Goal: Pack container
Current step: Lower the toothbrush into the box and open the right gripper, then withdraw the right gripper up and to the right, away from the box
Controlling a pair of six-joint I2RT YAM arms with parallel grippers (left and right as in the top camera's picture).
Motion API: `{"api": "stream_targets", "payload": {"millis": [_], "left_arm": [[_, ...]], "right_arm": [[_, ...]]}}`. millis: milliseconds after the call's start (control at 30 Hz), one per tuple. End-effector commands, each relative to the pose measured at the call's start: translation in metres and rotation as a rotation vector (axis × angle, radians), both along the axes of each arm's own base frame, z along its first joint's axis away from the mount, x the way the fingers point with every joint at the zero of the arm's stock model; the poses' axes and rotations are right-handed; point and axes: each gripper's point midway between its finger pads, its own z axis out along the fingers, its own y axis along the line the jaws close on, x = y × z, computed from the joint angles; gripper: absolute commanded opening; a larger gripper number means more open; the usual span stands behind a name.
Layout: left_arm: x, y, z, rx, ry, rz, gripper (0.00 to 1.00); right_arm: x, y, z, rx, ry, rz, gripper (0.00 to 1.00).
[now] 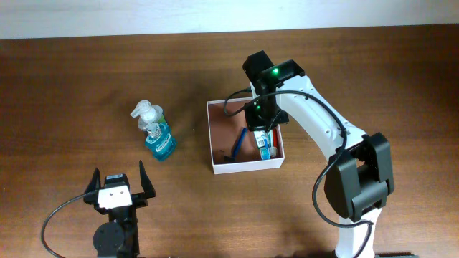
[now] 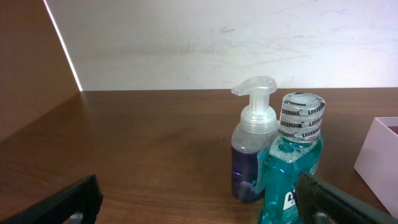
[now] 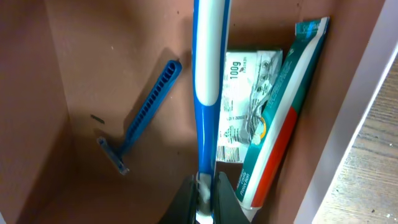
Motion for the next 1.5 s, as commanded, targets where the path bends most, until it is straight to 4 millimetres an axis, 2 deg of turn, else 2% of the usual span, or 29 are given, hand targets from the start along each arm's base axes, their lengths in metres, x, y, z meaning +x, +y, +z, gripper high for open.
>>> {"api": "stream_targets", "payload": {"millis": [0, 267, 500, 633, 700, 867, 1000, 1067, 1133, 1167, 1200, 1300, 1333, 1367, 1467], "left_arm": [[0.0, -0.002, -0.001, 0.016, 0.002, -0.009, 0.99], [0.0, -0.002, -0.001, 0.016, 0.002, -0.009, 0.99], [0.0, -0.002, -0.001, 0.016, 0.002, -0.009, 0.99], [0.0, -0.002, -0.001, 0.016, 0.002, -0.009, 1.0], [0.0, -0.002, -0.001, 0.016, 0.002, -0.009, 0.99], [0.0, -0.002, -0.001, 0.016, 0.002, -0.009, 0.99], [0.0, -0.002, -0.001, 0.016, 0.002, -0.009, 0.99], [0.0, -0.002, -0.001, 0.016, 0.002, -0.009, 0.99], [0.0, -0.002, -0.001, 0.016, 0.002, -0.009, 0.99], [0.0, -0.002, -0.001, 0.016, 0.002, -0.009, 0.99], [0.0, -0.002, -0.001, 0.016, 0.002, -0.009, 0.99], [0.0, -0.002, -0.001, 0.016, 0.002, -0.009, 0.99], [0.0, -0.002, -0.001, 0.016, 0.002, -0.009, 0.99], [0.0, -0.002, -0.001, 0.016, 0.002, -0.009, 0.99], [0.0, -0.002, -0.001, 0.016, 0.002, -0.009, 0.99]], "right_arm": [[-0.005, -0.001, -0.005, -0.021, 0.018, 0.0, 0.04], [-0.007, -0.002, -0.007, -0.025, 0.026, 0.0, 0.04], [-0.012, -0.004, -0.026, -0.03, 0.037, 0.0, 0.05], [-0.008, -0.002, -0.027, -0.023, 0.02, 0.0, 0.06], [-0.008, -0.002, -0.026, -0.022, 0.019, 0.0, 0.14], [-0.007, -0.002, -0.026, -0.021, 0.016, 0.001, 0.15], [0.002, -0.002, -0.018, -0.01, -0.014, 0.025, 0.15], [0.015, -0.007, -0.001, 0.003, -0.044, 0.004, 0.15], [0.029, -0.017, 0.022, 0.016, -0.079, -0.03, 0.15], [0.032, -0.02, 0.027, 0.018, -0.087, -0.039, 0.15], [0.045, -0.036, 0.044, 0.015, -0.119, -0.081, 0.15], [0.063, -0.075, 0.066, 0.001, -0.16, -0.171, 0.15], [0.067, -0.097, 0.07, -0.002, -0.161, -0.221, 0.15], [0.068, -0.108, 0.07, -0.006, -0.157, -0.246, 0.16], [0.067, -0.146, 0.067, -0.02, -0.127, -0.332, 0.29]]}}
